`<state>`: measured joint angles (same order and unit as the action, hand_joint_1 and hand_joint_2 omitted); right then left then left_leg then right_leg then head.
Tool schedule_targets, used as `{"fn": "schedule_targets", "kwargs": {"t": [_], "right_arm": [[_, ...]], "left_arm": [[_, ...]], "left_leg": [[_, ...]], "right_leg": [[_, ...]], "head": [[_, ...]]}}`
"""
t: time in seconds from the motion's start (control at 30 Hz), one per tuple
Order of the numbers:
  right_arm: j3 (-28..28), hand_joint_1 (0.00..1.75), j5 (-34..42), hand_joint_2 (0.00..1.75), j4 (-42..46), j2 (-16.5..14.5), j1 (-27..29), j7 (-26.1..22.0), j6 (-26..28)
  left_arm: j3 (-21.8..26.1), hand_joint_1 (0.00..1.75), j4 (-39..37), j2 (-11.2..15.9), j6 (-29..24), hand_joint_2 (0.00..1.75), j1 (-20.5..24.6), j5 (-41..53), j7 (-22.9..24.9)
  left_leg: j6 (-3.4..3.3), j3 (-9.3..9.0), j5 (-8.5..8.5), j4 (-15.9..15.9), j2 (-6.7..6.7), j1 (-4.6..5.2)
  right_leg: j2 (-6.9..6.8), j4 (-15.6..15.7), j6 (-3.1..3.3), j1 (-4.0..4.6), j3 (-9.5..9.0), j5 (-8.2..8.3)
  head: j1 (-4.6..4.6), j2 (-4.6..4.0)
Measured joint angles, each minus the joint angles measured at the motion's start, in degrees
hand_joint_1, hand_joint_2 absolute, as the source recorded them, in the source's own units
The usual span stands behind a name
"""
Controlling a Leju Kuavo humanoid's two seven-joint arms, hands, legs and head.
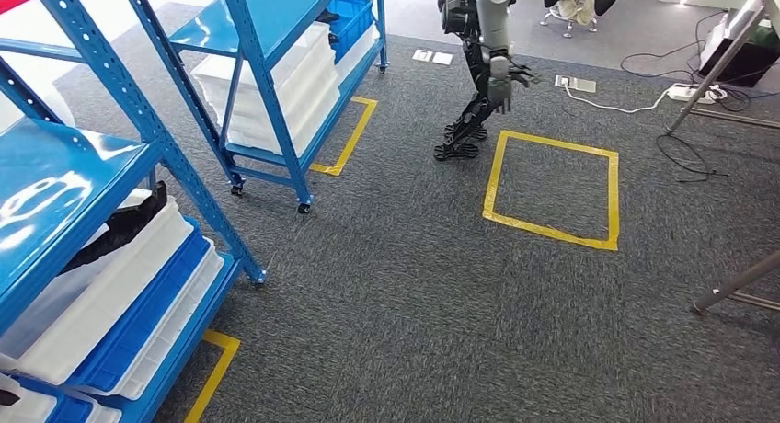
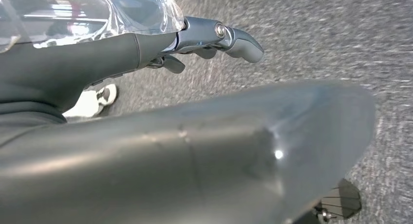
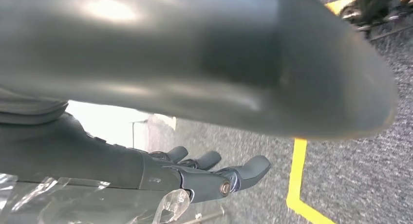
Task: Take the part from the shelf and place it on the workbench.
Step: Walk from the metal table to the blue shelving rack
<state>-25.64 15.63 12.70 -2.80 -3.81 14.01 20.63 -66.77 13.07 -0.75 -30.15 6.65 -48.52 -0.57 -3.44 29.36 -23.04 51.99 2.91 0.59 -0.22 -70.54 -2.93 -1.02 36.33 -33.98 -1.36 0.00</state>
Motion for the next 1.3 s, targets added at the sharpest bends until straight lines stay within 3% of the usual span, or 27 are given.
{"fn": "schedule_targets", "kwargs": {"t": [0.03, 0.1, 0.17, 0.23, 0.3, 0.37, 0.43, 0.5, 0.57, 0.63, 0.7, 0.73, 0.8, 0.87, 0.93, 0.97, 1.0, 1.03, 1.1, 1.17, 1.23, 1.3], "right_arm": [[0.0, 0.0, 0.0, 0.0, 0.0, 0.0, 0.0, 0.0, 0.0], [0.0, 0.0, 0.0, 0.0, 0.0, 0.1, 0.1, 0.0, 0.0], [0.0, 0.0, 0.0, 0.0, 0.0, 0.0, 0.1, 0.0, 0.0], [-0.1, 0.0, 0.0, 0.0, 0.0, 0.1, -0.1, 0.0, 0.0], [-0.1, 0.0, 0.0, 0.0, -0.1, 0.1, -0.1, 0.0, 0.0], [-0.2, 0.0, 0.0, 0.0, -0.1, 0.2, 0.0, 0.0, 0.0], [-0.2, 0.0, 0.0, 0.0, -0.1, 0.3, 0.1, 0.0, 0.0], [-0.3, 0.0, 0.0, 0.0, -0.1, 0.3, 0.1, 0.0, 0.1], [-0.3, 0.0, 0.1, 0.0, -0.1, 0.4, 0.0, -0.1, 0.1], [-0.3, 0.0, 0.1, 0.0, -0.1, 0.3, 0.0, -0.2, 0.1], [-0.3, 0.0, 0.1, 0.0, -0.1, 0.3, 0.0, -0.3, 0.1], [-0.4, 0.0, 0.1, 0.0, -0.1, 0.2, -0.1, -0.3, 0.1], [-0.4, 0.0, 0.2, 0.0, 0.0, 0.1, -0.3, -0.3, 0.1], [-0.4, 0.0, 0.2, 0.0, 0.0, 0.0, -0.4, -0.3, 0.1], [-0.4, 0.0, 0.3, 0.0, 0.0, 0.1, -0.2, -0.3, 0.1], [-0.4, 0.0, 0.4, 0.0, 0.0, 0.1, -0.1, -0.3, 0.1], [-0.4, 0.0, 0.4, 0.0, 0.0, 0.1, -0.1, -0.3, 0.1], [-0.4, 0.0, 0.5, 0.0, 0.0, 0.1, -0.1, -0.2, 0.1], [-0.4, 0.0, 0.5, 0.0, 0.0, 0.1, 0.0, -0.2, 0.1], [-0.4, 0.0, 0.5, 0.0, -0.1, 0.2, 0.1, -0.2, 0.1], [-0.5, 0.0, 0.6, 0.0, -0.1, 0.1, 0.1, -0.2, 0.1], [-0.5, 0.0, 0.6, 0.0, -0.1, 0.1, -0.2, -0.2, 0.1]], "left_arm": [[0.0, 0.0, 0.0, 0.0, 0.0, 0.0, 0.0, -0.1, 0.0], [0.0, 0.0, 0.0, 0.0, 0.0, 0.0, 0.0, -0.5, -0.1], [0.0, 0.0, 0.0, 0.1, -0.1, 0.0, 0.0, -0.7, -0.1], [0.0, 0.0, 0.0, 0.1, -0.1, 0.0, -0.2, -0.8, -0.1], [0.0, 0.0, 0.0, 0.0, -0.1, 0.0, -0.2, -0.8, -0.2], [0.0, 0.0, 0.0, 0.0, -0.1, 0.0, 0.0, -0.8, -0.3], [0.0, 0.0, 0.0, 0.0, -0.1, 0.0, 0.0, -0.9, -0.4], [0.0, 0.0, 0.0, -0.1, -0.1, 0.0, -0.1, -1.1, -0.4], [0.1, 0.0, 0.0, -0.1, -0.2, 0.0, -0.3, -1.4, -0.5], [0.1, 0.0, 0.0, -0.1, -0.2, 0.0, -0.1, -1.5, -0.5], [0.1, 0.0, 0.0, -0.1, -0.4, 0.0, 0.2, -1.6, -0.6], [0.1, 0.0, 0.0, -0.1, -0.6, 0.0, 0.2, -1.6, -0.6], [0.1, 0.0, 0.0, -0.1, -0.9, 0.0, 0.0, -1.6, -0.5], [0.1, 0.0, 0.0, -0.1, -1.0, 0.0, -0.1, -1.6, -0.4], [0.1, 0.0, 0.0, -0.2, -1.1, 0.0, 0.1, -1.6, -0.4], [0.1, 0.0, 0.0, -0.2, -1.0, 0.0, 0.2, -1.6, -0.4], [0.1, 0.0, 0.0, -0.2, -1.0, 0.0, 0.2, -1.6, -0.3], [0.1, 0.0, 0.0, -0.2, -1.0, 0.0, 0.1, -1.6, -0.3], [0.1, 0.0, 0.0, -0.3, -1.0, 0.0, -0.1, -1.6, -0.3], [0.1, 0.0, 0.0, -0.3, -1.0, 0.0, 0.0, -1.6, -0.3], [0.1, 0.0, 0.0, -0.2, -1.0, 0.0, 0.0, -1.6, -0.3], [0.1, 0.0, 0.0, -0.2, -1.0, 0.0, -0.2, -1.6, -0.3]], "left_leg": [[0.31, -0.07, -0.19, 0.3, 0.82, -0.27], [1.31, 0.26, -0.87, 1.4, 2.33, -0.66], [2.15, 1.0, -1.27, 2.3, 3.45, -0.74], [2.53, 1.43, -1.25, 2.5, 4.15, -0.96], [2.85, 2.32, -2.29, 4.3, 1.97, -1.05], [3.19, 5.49, -5.42, 10.9, -1.29, -0.96], [3.27, 9.56, -8.33, 18.7, -2.16, -0.99], [3.06, 11.11, -8.45, 21.4, -2.24, -0.94], [2.53, 9.06, -5.71, 16.9, -2.62, -0.69], [1.5, 5.04, -2.15, 8.6, -4.91, 0.16], [0.66, 2.86, -0.74, 3.6, -6.9, 1.12], [0.5, 2.76, -0.88, 3.1, -6.93, 1.4], [0.26, 2.42, -0.59, 2.4, -5.64, 1.25], [-0.02, 1.71, -0.11, 1.5, -4.33, 0.66], [-0.21, 1.46, 0.08, 1.2, -2.91, 0.31], [-0.23, 1.45, 0.08, 1.2, -2.12, 0.27], [-0.22, 1.39, 0.06, 1.2, -1.32, 0.21], [-0.17, 1.31, 0.02, 1.3, -0.48, 0.11], [0.22, 1.12, -0.22, 1.6, 1.24, -0.24], [1.02, 1.38, -0.77, 2.4, 2.79, -0.42], [1.74, 1.91, -1.06, 2.9, 3.89, -0.45], [2.16, 2.2, -1.07, 3.0, 4.42, -0.7]], "right_leg": [[0.33, 3.3, -0.39, -0.32, -1.43, 2.25], [2.77, 11.0, -1.16, -1.1, -4.93, 5.73], [4.38, 14.2, -0.8, -1.29, -6.23, 6.4], [3.31, 14.2, 0.36, -0.95, -6.11, 6.32], [2.02, 14.3, 1.16, -0.78, -6.29, 6.34], [0.52, 14.4, 1.72, -0.51, -6.41, 6.25], [-1.03, 14.4, 2.01, -0.18, -6.44, 6.07], [-2.17, 14.4, 2.14, 0.0, -6.54, 5.91], [-3.12, 14.4, 2.19, 0.14, -6.81, 5.73], [-4.19, 14.4, 2.11, 0.24, -7.21, 5.44], [-5.34, 14.5, 1.8, 0.33, -7.49, 5.14], [-5.95, 14.6, 1.58, 0.35, -7.65, 5.02], [-6.42, 14.7, 1.08, 0.34, -8.18, 4.68], [-3.75, 12.2, 0.63, 0.31, -7.37, 2.98], [-0.67, 4.8, 0.32, 0.22, -3.67, -0.5], [-0.21, 0.8, 0.16, 0.19, -1.48, -1.9], [-0.09, -1.7, 0.01, 0.15, 0.12, -2.32], [-0.05, -2.0, -0.15, 0.09, 0.69, -1.48], [0.7, 4.0, -0.57, -0.27, -1.41, 2.99], [3.27, 11.3, -0.84, -0.85, -4.35, 6.3], [4.54, 13.8, -0.22, -0.9, -5.24, 6.7], [3.27, 13.9, 0.83, -0.65, -5.29, 6.79]], "head": [[0.0, 0.0], [-0.05, 0.0], [-0.05, 0.0], [0.01, 0.0], [0.13, 0.0], [0.31, 0.0], [0.39, 0.0], [0.42, 0.0], [0.42, 0.0], [0.41, 0.0], [0.46, 0.0], [0.49, 0.0], [0.54, 0.0], [0.5, 0.0], [0.41, 0.0], [0.37, 0.0], [0.37, 0.0], [0.37, 0.0], [0.37, 0.0], [0.31, 0.0], [0.25, 0.0], [0.24, 0.0]]}}
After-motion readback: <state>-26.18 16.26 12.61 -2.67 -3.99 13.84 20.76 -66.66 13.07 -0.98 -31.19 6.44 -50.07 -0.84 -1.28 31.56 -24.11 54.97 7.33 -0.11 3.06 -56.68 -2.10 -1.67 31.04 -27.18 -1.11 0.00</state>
